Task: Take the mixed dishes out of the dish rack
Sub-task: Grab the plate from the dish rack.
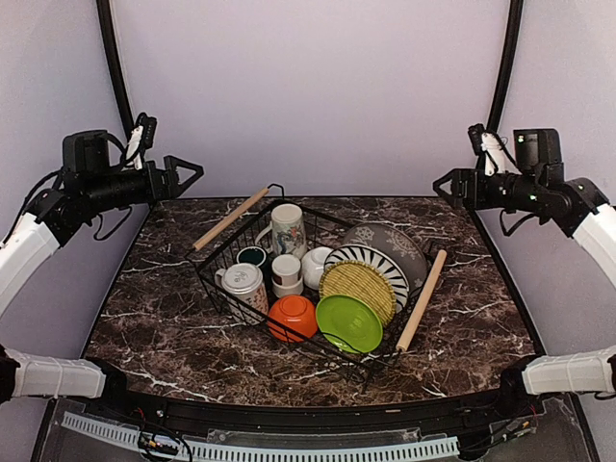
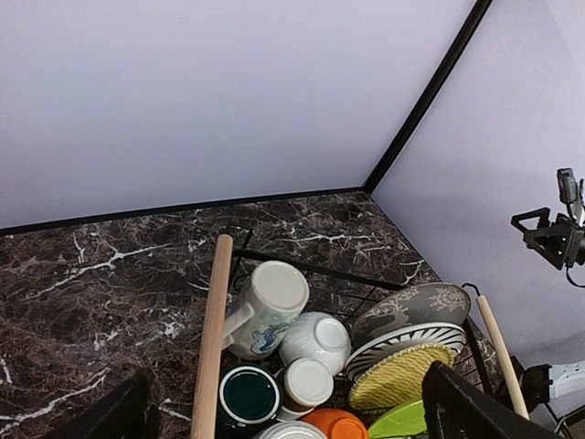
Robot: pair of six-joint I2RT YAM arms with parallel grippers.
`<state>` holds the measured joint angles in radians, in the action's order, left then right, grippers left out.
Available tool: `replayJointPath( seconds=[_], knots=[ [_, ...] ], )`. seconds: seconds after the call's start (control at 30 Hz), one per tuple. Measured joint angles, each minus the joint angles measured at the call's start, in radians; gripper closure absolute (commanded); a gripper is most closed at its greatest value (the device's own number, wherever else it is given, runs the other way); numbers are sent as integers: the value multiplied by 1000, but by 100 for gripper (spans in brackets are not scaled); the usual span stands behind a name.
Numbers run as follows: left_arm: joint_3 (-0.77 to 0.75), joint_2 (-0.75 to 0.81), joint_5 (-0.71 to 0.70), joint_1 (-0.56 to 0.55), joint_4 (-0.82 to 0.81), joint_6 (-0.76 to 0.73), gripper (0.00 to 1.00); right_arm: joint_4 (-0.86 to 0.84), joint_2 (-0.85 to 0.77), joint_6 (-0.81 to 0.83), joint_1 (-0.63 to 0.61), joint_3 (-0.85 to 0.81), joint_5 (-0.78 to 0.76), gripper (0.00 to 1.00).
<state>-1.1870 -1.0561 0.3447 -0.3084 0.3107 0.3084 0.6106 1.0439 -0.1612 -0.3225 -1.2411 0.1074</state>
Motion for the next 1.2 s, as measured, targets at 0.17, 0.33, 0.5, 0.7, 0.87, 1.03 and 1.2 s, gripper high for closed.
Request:
replayJointPath(
  seconds=[0.17,0.33,0.5,0.7,0.87,1.03,1.2],
  knots=[
    [11,-5,64,-26,-2,20,1,47,63,44,-96,-31,40,4],
    [11,-32,109,-72,-5,22,1,109,135,102,-176,-74,45,14],
    [-2,-92,129,-114,-8,15,1,176,222,164,-230,-100,31,23],
    [-135,-224,146,-169,-2,-20,1,226,283,211,-259,-105,-9,33],
    [-274,-311,143,-200,-2,-61,1,228,299,232,-264,-105,-38,41],
    [-352,-362,126,-207,-7,-94,1,228,347,249,-271,-105,-68,45],
    [-322,-356,72,-207,-15,-138,1,227,399,270,-277,-105,-97,50]
  ],
)
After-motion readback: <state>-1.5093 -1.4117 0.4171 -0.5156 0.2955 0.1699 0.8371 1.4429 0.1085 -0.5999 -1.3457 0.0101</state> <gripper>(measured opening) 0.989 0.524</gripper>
